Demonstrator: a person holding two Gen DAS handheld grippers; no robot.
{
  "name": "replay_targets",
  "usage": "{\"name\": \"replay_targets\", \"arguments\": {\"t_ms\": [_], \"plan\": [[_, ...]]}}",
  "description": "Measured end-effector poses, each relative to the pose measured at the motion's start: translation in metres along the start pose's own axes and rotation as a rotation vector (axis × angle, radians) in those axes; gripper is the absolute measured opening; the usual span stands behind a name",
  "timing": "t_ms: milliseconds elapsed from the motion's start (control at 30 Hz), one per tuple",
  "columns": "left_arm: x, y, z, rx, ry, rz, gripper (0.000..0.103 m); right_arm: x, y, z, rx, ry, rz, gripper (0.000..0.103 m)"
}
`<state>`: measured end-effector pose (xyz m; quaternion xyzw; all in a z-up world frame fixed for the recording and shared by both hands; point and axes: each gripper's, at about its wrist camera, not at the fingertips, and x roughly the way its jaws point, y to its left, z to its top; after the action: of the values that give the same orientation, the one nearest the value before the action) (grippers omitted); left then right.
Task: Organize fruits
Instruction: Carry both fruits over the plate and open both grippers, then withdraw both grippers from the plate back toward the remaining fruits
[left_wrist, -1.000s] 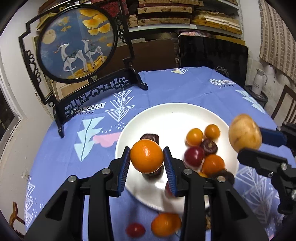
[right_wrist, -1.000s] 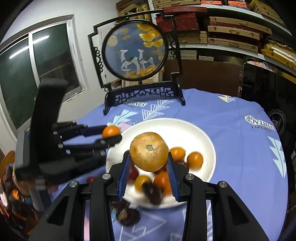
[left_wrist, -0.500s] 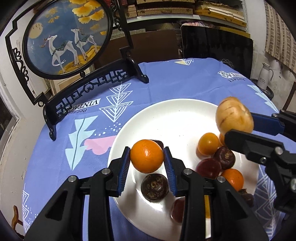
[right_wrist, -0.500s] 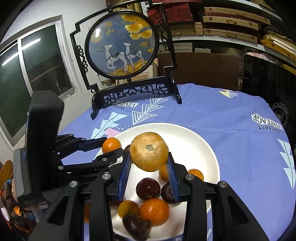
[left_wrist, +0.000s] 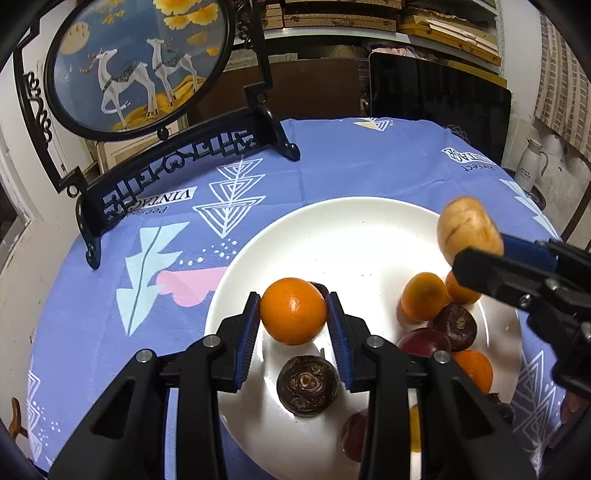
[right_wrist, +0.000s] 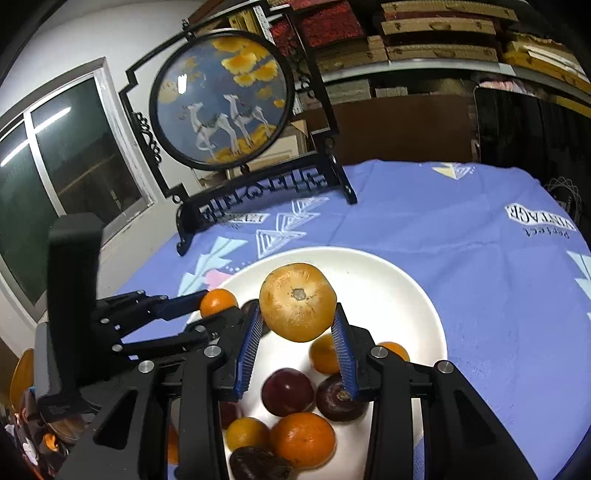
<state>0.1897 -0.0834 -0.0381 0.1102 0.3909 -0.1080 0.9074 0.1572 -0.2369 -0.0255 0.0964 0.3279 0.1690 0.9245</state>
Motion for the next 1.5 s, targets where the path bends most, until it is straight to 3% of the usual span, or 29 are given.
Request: {"name": "replay_targets", "arguments": {"t_ms": [300, 333, 367, 400, 433, 467, 700, 767, 867, 933, 1000, 1033, 1100, 1133, 1200, 1333, 1433, 1500], "plan": [[0.01, -0.001, -0.004, 0.004, 0.008, 0.011, 0.036, 0.015, -0.008, -0.005, 0.024, 0.0, -0.046, 0.04], [0.01, 0.0, -0.004, 0.001, 0.004, 0.01, 0.036, 0.017, -0.009, -0.005, 0.028, 0.0, -0.049, 0.044], [0.01, 0.0, -0.004, -0.004, -0.001, 0.009, 0.037, 0.016, -0.01, -0.005, 0.034, -0.012, -0.05, 0.064], [0.01, 0.001, -0.004, -0.006, -0.007, 0.01, 0.04, 0.014, -0.012, -0.005, 0.043, -0.032, -0.046, 0.074], [0.011, 0.002, -0.004, -0.006, -0.01, 0.023, 0.05, 0.008, -0.015, -0.005, 0.065, -0.075, -0.044, 0.081], [0.009, 0.002, -0.005, -0.003, -0.017, 0.026, 0.058, 0.003, -0.017, -0.004, 0.074, -0.093, -0.041, 0.083], [-0.018, 0.011, 0.003, -0.047, -0.096, -0.008, 0.062, -0.04, -0.016, 0.009, 0.103, -0.215, -0.01, 0.091], [-0.036, 0.015, 0.003, -0.067, -0.133, -0.023, 0.069, -0.074, 0.002, 0.015, 0.051, -0.32, -0.022, 0.1], [-0.06, 0.02, -0.004, -0.071, -0.186, -0.022, 0.076, -0.12, 0.024, 0.011, -0.014, -0.471, -0.054, 0.1], [-0.073, 0.022, -0.012, -0.068, -0.199, -0.009, 0.076, -0.139, 0.032, 0.007, -0.039, -0.502, -0.02, 0.1], [-0.084, 0.026, -0.02, -0.084, -0.203, -0.007, 0.076, -0.137, 0.025, 0.002, 0.029, -0.428, 0.132, 0.1], [-0.091, 0.029, -0.025, -0.102, -0.201, -0.013, 0.076, -0.122, 0.017, -0.004, 0.112, -0.312, 0.209, 0.1], [-0.102, 0.033, -0.033, -0.127, -0.201, -0.02, 0.076, -0.096, 0.005, -0.019, 0.212, -0.121, 0.229, 0.1], [-0.111, 0.035, -0.04, -0.135, -0.205, -0.027, 0.076, -0.091, 0.0, -0.032, 0.256, -0.098, 0.231, 0.1], [-0.123, 0.037, -0.05, -0.138, -0.212, -0.026, 0.076, -0.097, -0.008, -0.051, 0.313, -0.136, 0.257, 0.1], [-0.152, 0.045, -0.073, -0.157, -0.228, -0.016, 0.076, -0.136, -0.015, -0.073, 0.407, -0.211, 0.186, 0.1], [-0.171, 0.052, -0.087, -0.181, -0.251, -0.012, 0.078, -0.186, 0.006, -0.082, 0.338, -0.34, 0.138, 0.1], [-0.18, 0.054, -0.096, -0.188, -0.265, -0.002, 0.08, -0.226, 0.037, -0.089, 0.195, -0.474, 0.03, 0.1]]}}
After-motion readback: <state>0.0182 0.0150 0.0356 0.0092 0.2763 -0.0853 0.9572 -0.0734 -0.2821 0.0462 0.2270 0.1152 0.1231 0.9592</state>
